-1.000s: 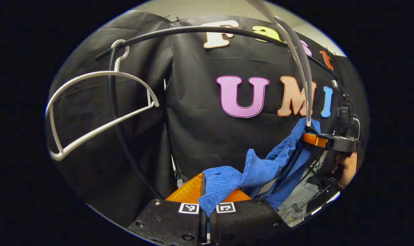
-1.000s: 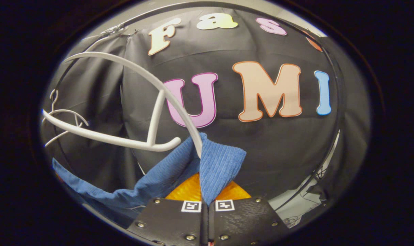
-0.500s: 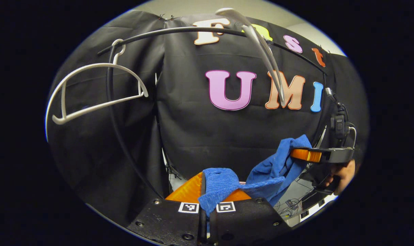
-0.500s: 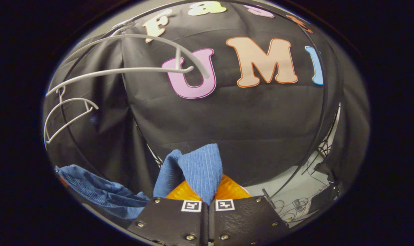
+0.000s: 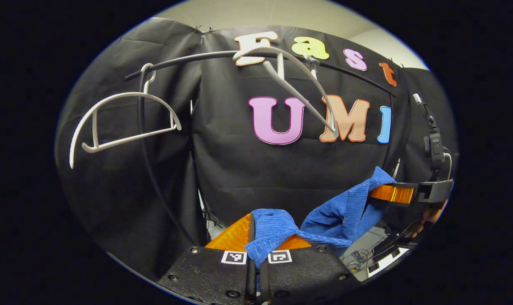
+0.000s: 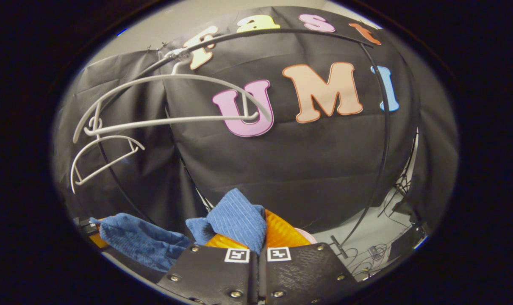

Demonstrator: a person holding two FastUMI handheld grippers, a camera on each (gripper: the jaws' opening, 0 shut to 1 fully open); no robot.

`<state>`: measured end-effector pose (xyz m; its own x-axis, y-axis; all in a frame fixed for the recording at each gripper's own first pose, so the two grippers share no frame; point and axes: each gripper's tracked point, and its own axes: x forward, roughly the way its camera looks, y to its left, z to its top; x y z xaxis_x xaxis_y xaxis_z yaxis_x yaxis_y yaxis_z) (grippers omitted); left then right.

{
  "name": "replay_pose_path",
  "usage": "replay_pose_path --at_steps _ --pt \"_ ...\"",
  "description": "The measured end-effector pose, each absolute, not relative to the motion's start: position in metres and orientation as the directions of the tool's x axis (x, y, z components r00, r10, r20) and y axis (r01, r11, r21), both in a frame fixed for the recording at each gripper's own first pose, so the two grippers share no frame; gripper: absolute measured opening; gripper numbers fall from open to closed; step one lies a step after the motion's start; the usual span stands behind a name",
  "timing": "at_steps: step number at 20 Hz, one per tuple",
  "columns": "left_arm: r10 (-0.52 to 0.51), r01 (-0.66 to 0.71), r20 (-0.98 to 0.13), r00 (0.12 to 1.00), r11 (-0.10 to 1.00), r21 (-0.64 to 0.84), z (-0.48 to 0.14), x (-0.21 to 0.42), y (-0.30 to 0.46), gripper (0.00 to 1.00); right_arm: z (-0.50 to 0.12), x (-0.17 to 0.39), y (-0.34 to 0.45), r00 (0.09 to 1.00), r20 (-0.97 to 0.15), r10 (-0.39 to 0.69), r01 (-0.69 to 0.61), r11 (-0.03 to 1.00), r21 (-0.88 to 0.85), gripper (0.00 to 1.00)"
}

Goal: Grasp the clothes on the hanger with both hands and then place them into the laundry hamper below.

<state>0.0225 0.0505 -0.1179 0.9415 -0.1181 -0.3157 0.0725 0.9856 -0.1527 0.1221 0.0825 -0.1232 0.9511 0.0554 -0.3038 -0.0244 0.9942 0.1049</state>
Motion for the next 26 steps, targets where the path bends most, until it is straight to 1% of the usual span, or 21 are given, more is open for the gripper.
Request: replay_pose_path --at_steps 1,3,4,5,6,7,8,12,18,23,26 --pt "-0.122 0.078 -0.301 0.946 0.985 -0.155 -0.112 0.023 0.046 0.03 -0.115 0.117 0.081 0.955 -0.292 0.053 -0.022 0.994 0.108 0.01" --pt "-0.127 0.086 -0.274 0.953 0.984 -0.158 -0.102 0.025 0.038 0.04 -0.099 0.110 0.077 0.962 -0.268 0.050 -0.018 0.993 0.120 0.01" --pt "-0.128 0.087 -0.265 0.956 0.983 -0.159 -0.098 0.024 0.036 0.03 -0.091 0.107 0.074 0.966 -0.255 0.046 -0.015 0.992 0.123 0.04" --pt "-0.132 0.091 -0.259 0.957 0.982 -0.163 -0.092 0.024 0.032 0.03 -0.083 0.104 0.072 0.969 -0.243 0.044 -0.013 0.992 0.124 0.01" --pt "-0.135 0.094 -0.252 0.958 0.981 -0.169 -0.087 0.021 0.029 0.03 -0.079 0.100 0.070 0.972 -0.233 0.042 -0.014 0.992 0.122 0.01" --pt "-0.138 0.097 -0.242 0.960 0.980 -0.174 -0.081 0.021 0.025 0.03 -0.073 0.098 0.069 0.973 -0.225 0.046 -0.019 0.993 0.120 0.04" --pt "-0.142 0.102 -0.233 0.962 0.979 -0.177 -0.077 0.021 0.021 0.03 -0.069 0.095 0.070 0.975 -0.215 0.052 -0.027 0.992 0.120 0.01" --pt "-0.173 0.136 -0.200 0.964 0.972 -0.190 -0.058 0.028 -0.002 0.04 -0.050 0.093 0.068 0.982 -0.181 0.057 -0.034 0.991 0.129 0.01" --pt "-0.214 0.184 -0.154 0.965 0.965 -0.184 -0.029 0.053 -0.037 0.04 -0.025 0.107 0.066 0.986 -0.145 0.076 -0.050 0.983 0.175 0.01" --pt "-0.224 0.209 -0.072 0.972 0.963 -0.171 0.011 0.085 -0.058 0.04 0.015 0.131 0.071 0.989 -0.082 0.120 -0.095 0.962 0.256 0.01" --pt "-0.226 0.219 -0.029 0.974 0.962 -0.165 0.030 0.106 -0.069 0.04 0.027 0.145 0.071 0.989 -0.056 0.138 -0.116 0.951 0.286 0.01"
